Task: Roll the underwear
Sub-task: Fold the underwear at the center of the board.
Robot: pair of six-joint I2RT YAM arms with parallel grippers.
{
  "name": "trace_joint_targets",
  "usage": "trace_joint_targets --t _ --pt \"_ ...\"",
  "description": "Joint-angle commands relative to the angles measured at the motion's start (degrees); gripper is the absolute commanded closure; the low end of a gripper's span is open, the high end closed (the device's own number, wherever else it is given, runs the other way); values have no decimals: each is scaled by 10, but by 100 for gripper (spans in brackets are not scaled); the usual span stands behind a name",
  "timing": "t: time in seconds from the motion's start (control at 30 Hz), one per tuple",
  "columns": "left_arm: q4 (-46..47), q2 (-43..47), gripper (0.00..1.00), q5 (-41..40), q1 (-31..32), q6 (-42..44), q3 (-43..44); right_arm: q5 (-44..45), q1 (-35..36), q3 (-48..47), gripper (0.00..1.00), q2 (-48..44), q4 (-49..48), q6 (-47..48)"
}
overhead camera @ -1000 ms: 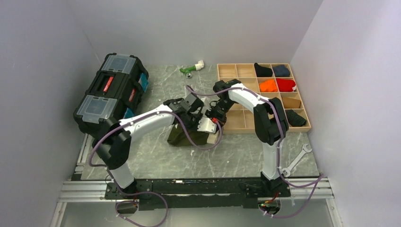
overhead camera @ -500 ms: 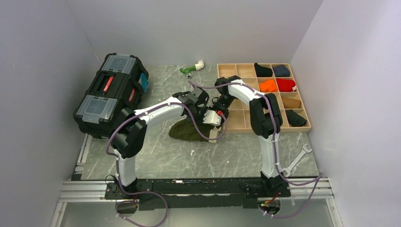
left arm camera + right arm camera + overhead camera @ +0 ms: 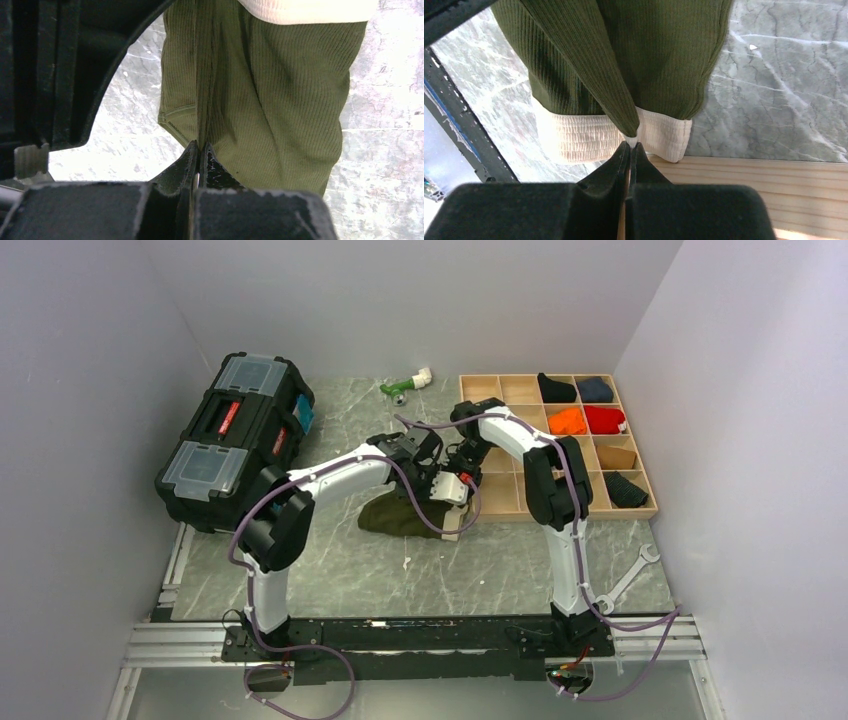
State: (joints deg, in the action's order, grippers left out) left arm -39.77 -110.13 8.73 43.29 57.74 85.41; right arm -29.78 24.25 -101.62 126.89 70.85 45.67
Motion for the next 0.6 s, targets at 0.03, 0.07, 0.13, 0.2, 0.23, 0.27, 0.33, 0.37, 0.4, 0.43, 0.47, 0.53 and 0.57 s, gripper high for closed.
trace_joint_targets --t 0.03,0.07,0.13,0.2,0.23,0.27,0.33,0.37,0.4,0.43,0.47,0.53,0.57 --pt "4 -11 100 -5 -2 3 23 25 4 -25 99 15 0 10" --pt "5 -13 100 -6 -2 4 23 26 5 -27 99 18 0 10" --pt "10 -14 100 -7 -3 2 22 30 8 -29 98 20 -3 9" --pt "10 -17 100 -8 -3 1 24 32 10 -30 98 21 -7 8" --pt "8 -18 100 -7 -4 0 26 32 10 -32 98 22 -8 7" --pt "9 -19 100 -7 -4 -1 26 33 11 -34 98 22 -7 8" --pt "10 -21 100 -10 -4 0 26 39 12 -36 98 23 -7 8" --pt "11 -22 100 -12 -4 0 27 42 12 -37 98 22 -7 9" --pt "10 -22 100 -11 -4 0 28 45 12 -36 98 22 -8 8" --pt "10 -23 100 -11 -4 -1 28 47 12 -35 98 20 -10 9" --pt "11 -24 100 -11 -5 -2 28 49 12 -34 98 19 -10 10" --pt "12 -25 100 -13 -5 -2 27 52 11 -35 98 18 -12 8" --pt "12 -25 100 -13 -6 -3 27 54 12 -35 98 17 -13 8"
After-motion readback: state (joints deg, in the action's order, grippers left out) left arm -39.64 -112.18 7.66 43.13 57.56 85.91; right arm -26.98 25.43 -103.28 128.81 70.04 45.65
